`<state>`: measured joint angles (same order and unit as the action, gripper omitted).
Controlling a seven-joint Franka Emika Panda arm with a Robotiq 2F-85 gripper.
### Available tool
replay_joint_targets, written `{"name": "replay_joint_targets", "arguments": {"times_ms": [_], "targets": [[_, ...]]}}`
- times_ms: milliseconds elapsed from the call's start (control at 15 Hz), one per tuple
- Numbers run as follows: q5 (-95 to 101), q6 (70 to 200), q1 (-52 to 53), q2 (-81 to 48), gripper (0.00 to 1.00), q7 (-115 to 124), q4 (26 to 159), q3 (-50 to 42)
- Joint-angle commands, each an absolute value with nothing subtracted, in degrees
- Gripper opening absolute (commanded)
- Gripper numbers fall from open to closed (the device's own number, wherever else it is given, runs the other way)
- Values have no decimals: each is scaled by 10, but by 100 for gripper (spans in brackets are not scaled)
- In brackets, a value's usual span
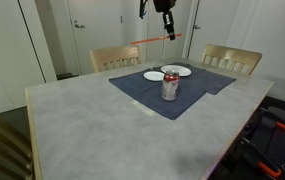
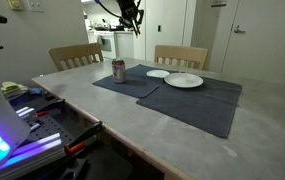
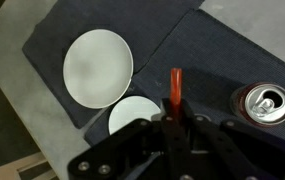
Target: Take the straw from the white plate and put it in the can
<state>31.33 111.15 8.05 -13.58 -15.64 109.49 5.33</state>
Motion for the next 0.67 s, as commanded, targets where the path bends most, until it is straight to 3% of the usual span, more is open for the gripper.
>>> {"name": "replay_joint_targets", "arguments": {"times_ms": [0, 333, 400, 600], "targets": [[315, 1114, 80, -133, 9, -155, 1100, 56], [315, 1113, 80, -135, 9, -153, 1097, 56], [325, 1099, 84, -135, 2, -147, 1092, 55], [333, 1027, 99, -128, 2, -157, 1070, 63]]}}
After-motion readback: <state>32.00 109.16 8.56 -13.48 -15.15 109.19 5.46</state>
